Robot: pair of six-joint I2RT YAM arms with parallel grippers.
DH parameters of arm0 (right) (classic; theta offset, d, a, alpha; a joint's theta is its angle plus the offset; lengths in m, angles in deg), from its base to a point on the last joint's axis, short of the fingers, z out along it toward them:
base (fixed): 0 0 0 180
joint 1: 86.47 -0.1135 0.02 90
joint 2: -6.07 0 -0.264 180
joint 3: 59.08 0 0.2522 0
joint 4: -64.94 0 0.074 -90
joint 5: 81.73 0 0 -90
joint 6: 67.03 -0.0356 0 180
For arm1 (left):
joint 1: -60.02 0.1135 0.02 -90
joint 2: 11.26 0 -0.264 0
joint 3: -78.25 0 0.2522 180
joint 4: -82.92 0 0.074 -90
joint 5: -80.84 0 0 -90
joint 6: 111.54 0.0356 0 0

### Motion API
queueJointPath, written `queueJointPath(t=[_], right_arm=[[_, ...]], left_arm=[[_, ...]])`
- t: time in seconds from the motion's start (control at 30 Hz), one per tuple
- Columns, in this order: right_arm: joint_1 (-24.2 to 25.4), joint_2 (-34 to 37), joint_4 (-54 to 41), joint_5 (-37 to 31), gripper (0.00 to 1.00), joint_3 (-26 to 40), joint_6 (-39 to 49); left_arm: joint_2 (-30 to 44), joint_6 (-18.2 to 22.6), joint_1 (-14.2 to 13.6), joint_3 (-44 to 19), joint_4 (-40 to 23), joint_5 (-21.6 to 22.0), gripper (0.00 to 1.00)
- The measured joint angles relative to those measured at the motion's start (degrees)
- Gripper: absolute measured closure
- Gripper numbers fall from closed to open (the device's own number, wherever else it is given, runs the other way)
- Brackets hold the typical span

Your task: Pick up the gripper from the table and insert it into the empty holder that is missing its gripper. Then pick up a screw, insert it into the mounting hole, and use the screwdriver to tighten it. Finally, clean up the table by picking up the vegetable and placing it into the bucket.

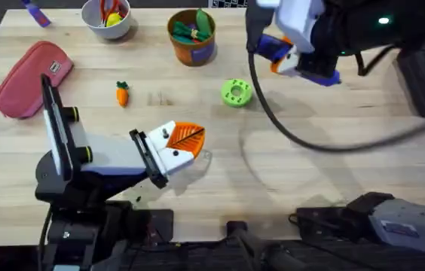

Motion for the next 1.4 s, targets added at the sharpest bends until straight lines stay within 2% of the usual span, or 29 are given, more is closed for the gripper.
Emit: queueJointPath(t=[0.2,0.5,0.6,0.7,0.73,0.93,1.0,1.03,1.07,1.2,1.23,1.3,1.4], right_arm=[[5.99,10.34,-2.32,-3.62,0.978,0.0,6.12],[11.29,27.59,2.42,-8.81,0.978,0.0,10.37],[12.31,30.79,3.78,-10.15,0.978,0.0,10.75],[12.37,31.04,3.94,-10.49,0.978,0.0,10.78],[12.33,31.04,3.96,-10.68,0.946,0.02,10.65],[12.23,30.61,4.28,-12.17,0.082,0.61,10.01],[12.07,30.29,4.14,-12.37,0.017,0.66,8.32],[11.89,30.18,4.04,-12.34,0.013,0.64,7.03],[11.68,30.04,4.06,-12.28,0.01,0.63,5.93],[10.31,27.19,4.07,-10.35,0.01,0.63,2.01],[9.97,25.99,4.08,-9.85,0.011,0.63,1.11],[9.29,22.88,4.04,-8.89,0.011,0.63,-0.99],[8.23,17.64,4.07,-7.81,0.01,0.63,-5.1]], left_arm=[[0.0,0.0,0.0,0.0,0.02,0.0,0.981],[0.0,0.0,0.0,0.0,0.02,0.0,0.981],[-0.02,0.0,0.0,0.0,0.01,0.0,0.981],[-0.01,0.0,0.0,0.0,0.02,0.0,0.981],[-0.02,0.0,0.0,0.0,0.0,0.0,0.982],[0.0,0.0,0.0,0.0,0.02,0.0,0.981],[0.0,0.02,0.0,0.0,0.0,0.0,0.981],[-0.02,0.22,0.0,0.0,0.03,0.01,0.939],[0.0,0.22,0.0,0.0,0.02,0.0,0.803],[-0.02,0.22,0.0,0.0,0.0,0.0,0.158],[-0.01,0.06,0.0,0.0,0.0,0.0,0.055],[-0.02,0.13,0.0,0.0,0.0,0.0,0.016],[-0.02,0.22,0.0,0.0,0.18,0.23,0.013]])
